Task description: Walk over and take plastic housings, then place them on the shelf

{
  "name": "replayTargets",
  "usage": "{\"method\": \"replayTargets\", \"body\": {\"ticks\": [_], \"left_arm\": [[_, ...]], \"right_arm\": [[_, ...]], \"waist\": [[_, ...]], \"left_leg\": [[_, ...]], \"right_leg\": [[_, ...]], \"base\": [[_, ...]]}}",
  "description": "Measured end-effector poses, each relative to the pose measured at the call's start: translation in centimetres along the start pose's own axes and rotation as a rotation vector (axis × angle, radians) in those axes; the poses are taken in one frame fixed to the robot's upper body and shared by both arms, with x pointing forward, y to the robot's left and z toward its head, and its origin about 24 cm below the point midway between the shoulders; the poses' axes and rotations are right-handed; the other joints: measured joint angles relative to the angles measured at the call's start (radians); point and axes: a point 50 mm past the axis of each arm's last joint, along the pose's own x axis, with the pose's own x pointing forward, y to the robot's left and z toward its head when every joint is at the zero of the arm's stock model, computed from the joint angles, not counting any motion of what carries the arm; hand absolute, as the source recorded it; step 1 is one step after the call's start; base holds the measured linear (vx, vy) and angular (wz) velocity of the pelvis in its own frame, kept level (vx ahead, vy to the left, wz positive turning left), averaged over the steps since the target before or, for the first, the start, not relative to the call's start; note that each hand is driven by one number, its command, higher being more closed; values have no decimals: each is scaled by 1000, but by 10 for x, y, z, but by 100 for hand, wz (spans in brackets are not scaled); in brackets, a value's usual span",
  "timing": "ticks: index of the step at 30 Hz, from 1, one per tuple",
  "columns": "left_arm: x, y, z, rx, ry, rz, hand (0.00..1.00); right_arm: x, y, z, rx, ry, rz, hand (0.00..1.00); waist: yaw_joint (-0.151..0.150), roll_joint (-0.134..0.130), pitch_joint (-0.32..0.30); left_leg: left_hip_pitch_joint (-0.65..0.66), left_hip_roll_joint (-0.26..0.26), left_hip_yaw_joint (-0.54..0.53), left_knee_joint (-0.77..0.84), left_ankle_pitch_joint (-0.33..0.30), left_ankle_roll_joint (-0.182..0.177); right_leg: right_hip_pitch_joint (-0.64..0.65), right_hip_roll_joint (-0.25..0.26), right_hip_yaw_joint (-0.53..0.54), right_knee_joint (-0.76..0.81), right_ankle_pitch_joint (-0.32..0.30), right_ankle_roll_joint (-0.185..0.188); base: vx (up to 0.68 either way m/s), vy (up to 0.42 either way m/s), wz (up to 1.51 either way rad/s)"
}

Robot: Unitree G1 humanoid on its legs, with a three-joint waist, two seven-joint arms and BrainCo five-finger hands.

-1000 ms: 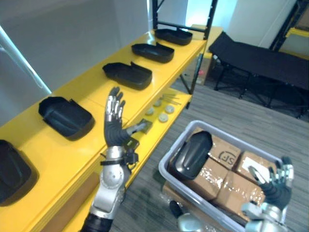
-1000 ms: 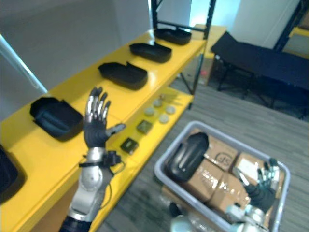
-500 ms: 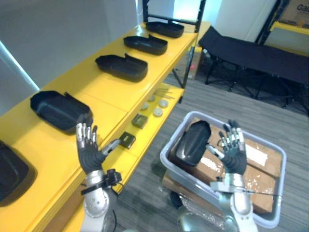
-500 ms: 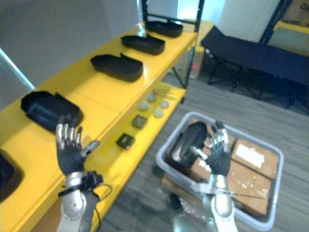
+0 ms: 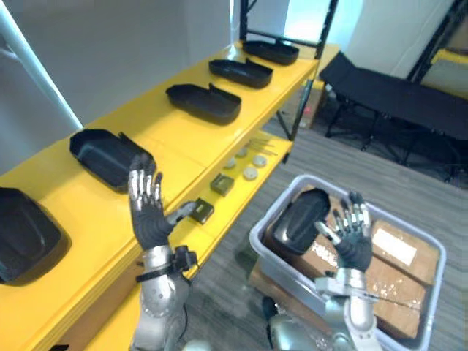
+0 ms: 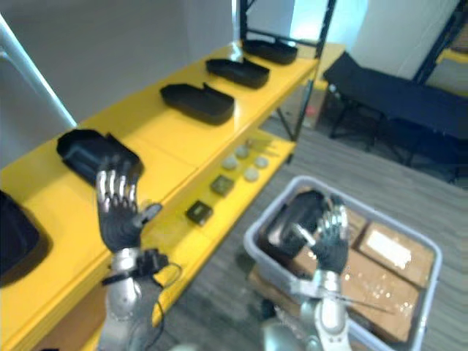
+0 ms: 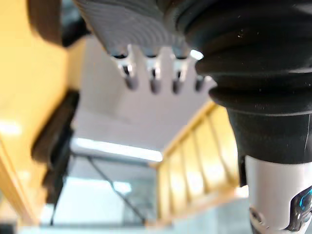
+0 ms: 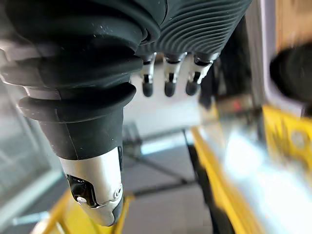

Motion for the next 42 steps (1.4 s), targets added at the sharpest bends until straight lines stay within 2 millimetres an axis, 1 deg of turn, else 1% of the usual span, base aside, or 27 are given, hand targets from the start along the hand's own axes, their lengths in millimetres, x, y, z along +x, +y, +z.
{"method": "replayTargets", "body": {"ticks": [1,3,5,7,8,9,10,12,13,14,15,17,19,20,21,22,24,27,28,30,32,33,35,36,38,39,42], "left_arm": [[-2,2,-2,6,13,20,0],[-1,4,-1,8,6,29,0],[1,10,-1,25,0,54,0],[2,13,-1,31,0,75,0],[2,17,-3,41,8,95,0],[2,19,-5,48,15,108,0],[2,26,-14,78,52,137,0],[-1,29,-25,102,110,149,0],[0,32,-26,114,113,157,0],[4,34,-27,119,108,159,0],[5,35,-28,123,110,165,0],[2,40,-29,125,124,198,0],[3,47,-27,138,110,234,0],[4,50,-26,143,105,246,0],[3,53,-26,151,105,256,0],[2,54,-26,164,114,257,0],[-3,53,-32,190,168,248,0],[-9,53,-48,290,283,221,0],[-19,57,-65,324,415,188,0],[-33,55,-86,353,558,117,0],[-69,54,-123,396,830,25,0],[-80,55,-131,410,889,9,0],[-109,66,-149,468,1053,0,0],[-114,70,-152,479,1078,5,0],[-123,77,-157,505,1116,10,0],[-122,77,-157,503,1106,9,0],[-117,75,-156,483,1047,1,0]], "right_arm": [[-5,-3,-2,-11,17,5,0],[-8,-4,-3,-23,28,13,0],[-9,-5,-2,-30,27,13,0],[-9,-6,-3,-31,30,9,0],[-9,-6,-3,-31,31,6,0],[-9,-6,-4,-31,32,3,0],[-7,-8,-5,-38,33,-7,0],[-4,-15,-9,-58,42,-39,0],[-2,-19,-13,-71,54,-57,0],[-3,-24,-14,-78,64,-86,0],[-5,-28,-15,-87,76,-99,0],[-11,-36,-22,-114,129,-120,0],[-9,-41,-26,-122,165,-133,0],[-9,-40,-29,-120,177,-134,0],[-10,-41,-34,-117,205,-139,0],[-10,-43,-40,-100,233,-149,0],[-10,-51,-47,-98,277,-178,0],[-1,-59,-55,-116,316,-198,0],[9,-60,-58,-135,327,-193,0],[25,-61,-58,-156,317,-193,0],[62,-68,-55,-219,305,-213,0],[72,-70,-54,-224,305,-223,0],[116,-71,-40,-244,271,-249,0],[128,-69,-34,-251,254,-247,0],[166,-68,-8,-263,199,-260,0],[175,-68,-1,-263,185,-263,0],[209,-67,38,-243,103,-268,0]], "waist": [[-7,11,7],[-3,14,6],[-8,17,3],[-10,17,2],[-9,11,-1],[-10,3,-5],[-16,1,-12],[-22,23,-28],[-22,34,-30],[-37,26,-21],[-42,22,-14],[-54,36,-26],[-48,54,-34],[-48,60,-34],[-47,63,-33],[-40,55,-25],[-37,49,-15],[-29,55,2],[-26,62,7],[-25,66,18],[-11,72,45],[-5,72,48],[15,74,97],[19,75,110],[34,84,165],[36,87,178],[56,114,232]], "left_leg": [[1,15,40,-6,8,14],[0,40,113,-18,31,10],[2,55,197,-85,95,4],[12,61,238,-145,141,-7],[15,60,262,-169,160,-23],[14,57,263,-175,165,-27],[8,44,255,-210,181,-28],[-1,28,249,-293,212,-7],[1,34,255,-341,240,1],[8,34,260,-349,262,-36],[30,19,254,-353,268,-45],[41,26,257,-372,277,-52],[37,39,290,-373,280,-48],[36,45,305,-374,284,-49],[40,51,318,-377,288,-51],[51,52,331,-378,291,-52],[47,53,324,-371,293,-50],[29,43,306,-373,297,-44],[13,38,290,-370,298,-42],[-5,23,252,-374,309,-31],[-14,4,223,-385,319,-33],[-20,-1,217,-384,321,-30],[-27,-16,202,-377,323,-30],[-38,-20,198,-368,323,-30],[-79,-41,169,-337,319,-23],[-95,-45,159,-326,318,-21],[-169,-59,129,-265,307,-3]], "right_leg": [[-10,-22,-98,-5,-52,-57],[-64,-44,-228,106,-71,-82],[-86,-96,-311,306,-129,-113],[-48,-148,-337,417,-212,-119],[-1,-180,-344,429,-268,-100],[11,-187,-352,402,-275,-85],[14,-171,-370,342,-262,-63],[20,-133,-361,198,-202,-1],[49,-119,-348,83,-172,-3],[46,-137,-365,142,-241,-68],[49,-139,-376,150,-237,-57],[60,-110,-369,130,-216,-62],[70,-83,-349,31,-158,-63],[80,-80,-353,-11,-152,-64],[96,-83,-389,-58,-142,-81],[115,-88,-412,-88,-106,-83],[121,-85,-411,-116,-81,-86],[141,-89,-418,-175,-43,-92],[155,-97,-443,-216,-23,-90],[155,-112,-466,-227,-12,-87],[155,-131,-486,-229,2,-75],[154,-137,-491,-231,7,-70],[156,-154,-495,-231,24,-64],[152,-160,-496,-231,28,-62],[135,-186,-511,-226,39,-54],[127,-194,-520,-220,40,-52],[80,-220,-539,-184,43,-48]], "base": [[-337,9,-124],[-253,18,-120],[-186,-27,-115],[-29,-92,-76],[32,-122,-76],[5,-153,-78],[-56,-145,-70],[-66,-130,-77],[-29,-125,-55],[3,-122,-30],[-10,-181,-4],[-13,-106,-27],[-23,-32,-54],[-77,1,-48],[-59,20,-39],[-46,22,-34],[-33,-5,-15],[-9,-4,2],[-12,51,18],[-33,57,34],[-52,43,34],[-54,72,24],[-73,95,15],[-122,116,12],[-152,99,27],[-152,81,41],[-127,63,31]]}}
